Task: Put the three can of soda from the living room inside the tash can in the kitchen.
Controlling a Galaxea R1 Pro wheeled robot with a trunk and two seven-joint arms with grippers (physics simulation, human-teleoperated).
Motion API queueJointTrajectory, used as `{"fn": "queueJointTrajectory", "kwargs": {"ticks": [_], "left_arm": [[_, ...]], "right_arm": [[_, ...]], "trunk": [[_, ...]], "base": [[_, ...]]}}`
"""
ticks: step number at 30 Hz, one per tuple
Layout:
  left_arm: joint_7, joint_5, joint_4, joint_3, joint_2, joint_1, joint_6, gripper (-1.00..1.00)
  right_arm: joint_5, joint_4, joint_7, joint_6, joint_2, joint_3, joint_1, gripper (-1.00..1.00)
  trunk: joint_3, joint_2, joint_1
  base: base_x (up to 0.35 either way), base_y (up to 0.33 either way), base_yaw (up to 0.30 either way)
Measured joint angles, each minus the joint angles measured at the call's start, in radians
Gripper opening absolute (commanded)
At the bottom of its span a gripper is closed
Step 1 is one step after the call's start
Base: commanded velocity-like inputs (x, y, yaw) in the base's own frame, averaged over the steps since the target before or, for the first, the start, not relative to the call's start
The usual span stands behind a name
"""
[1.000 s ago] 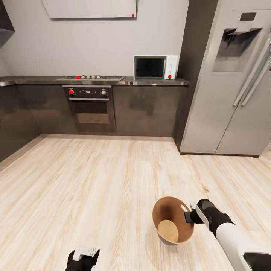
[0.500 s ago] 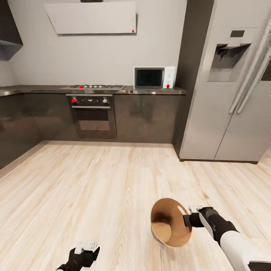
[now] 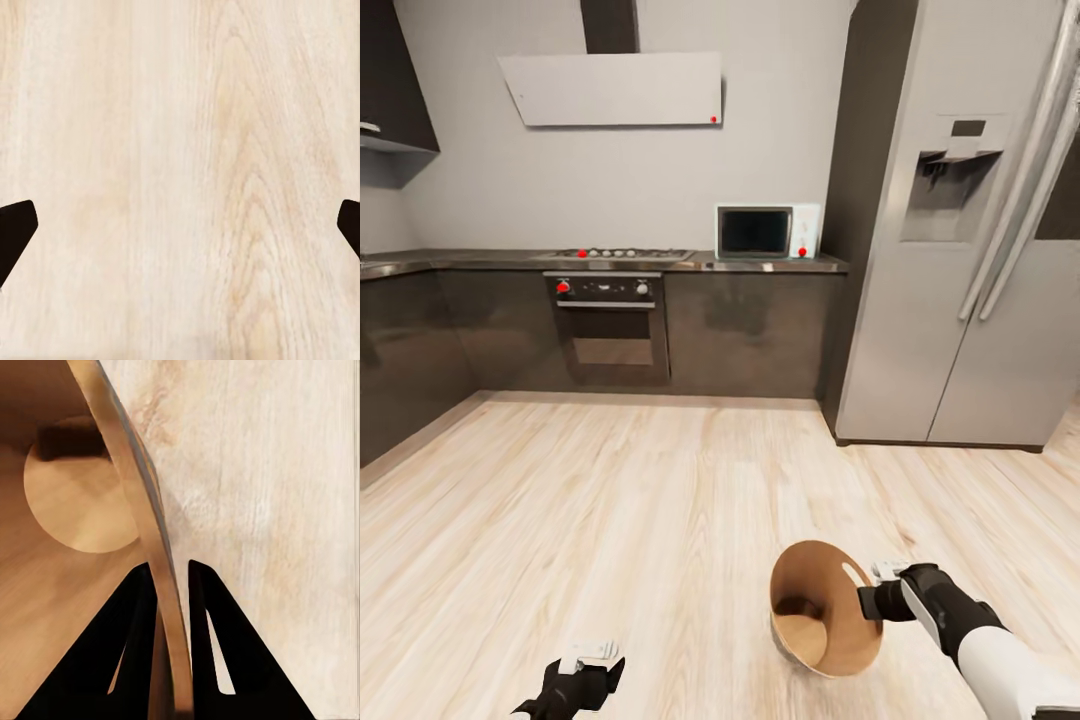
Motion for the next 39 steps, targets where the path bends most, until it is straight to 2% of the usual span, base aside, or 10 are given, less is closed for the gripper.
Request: {"fn": "queueJointTrajectory", "kwargs": {"ticks": [3, 6, 10, 16, 21, 25, 29, 34, 39], "left_arm": [[0.000, -0.001, 0.000, 0.000, 0.000, 0.000, 0.000, 1.00], [0.000, -0.001, 0.001, 0.000, 0.000, 0.000, -0.002, 1.00], [0.000, -0.001, 0.009, 0.000, 0.000, 0.000, -0.006, 1.00], [0.000, -0.001, 0.012, 0.000, 0.000, 0.000, -0.009, 1.00], [-0.001, 0.001, 0.012, 0.000, 0.001, 0.000, -0.010, 1.00], [-0.001, 0.001, 0.012, 0.000, 0.000, 0.000, -0.011, 1.00], [0.000, -0.001, 0.012, 0.000, 0.000, 0.000, -0.013, 1.00], [0.000, -0.003, 0.012, 0.000, 0.000, 0.000, -0.013, 1.00], [0.000, -0.003, 0.012, 0.000, 0.000, 0.000, -0.013, 1.00]], "right_arm": [[0.049, 0.024, 0.002, 0.004, -0.017, 0.010, 0.005, -1.00], [0.044, 0.034, 0.036, 0.008, -0.026, 0.010, 0.006, -1.00], [0.060, 0.037, 0.057, 0.008, -0.036, 0.011, 0.006, -1.00], [0.057, 0.038, 0.068, 0.019, -0.039, 0.008, 0.006, -1.00], [0.067, 0.021, 0.070, 0.133, -0.040, 0.009, -0.003, -1.00], [0.063, -0.012, 0.062, 0.220, -0.040, 0.010, -0.045, -1.00], [0.063, -0.029, 0.060, 0.253, -0.038, 0.008, -0.070, -1.00], [0.092, -0.032, 0.070, 0.254, -0.032, 0.085, -0.077, -1.00], [0.089, -0.033, 0.074, 0.253, -0.033, 0.113, -0.078, -1.00]], "trunk": [[0.012, 0.001, -0.001], [0.023, 0.001, -0.003], [0.036, 0.029, -0.018], [0.055, 0.071, -0.041], [0.070, 0.106, -0.060], [0.083, 0.134, -0.075], [0.095, 0.162, -0.091], [0.111, 0.197, -0.110], [0.127, 0.232, -0.129]], "base": [[0.000, 0.000, 0.000], [0.000, 0.000, 0.000], [0.000, 0.000, 0.000], [0.000, 0.000, 0.000], [0.000, 0.000, 0.000], [0.000, 0.000, 0.000], [0.000, 0.000, 0.000], [0.000, 0.000, 0.000], [0.000, 0.000, 0.000]]}}
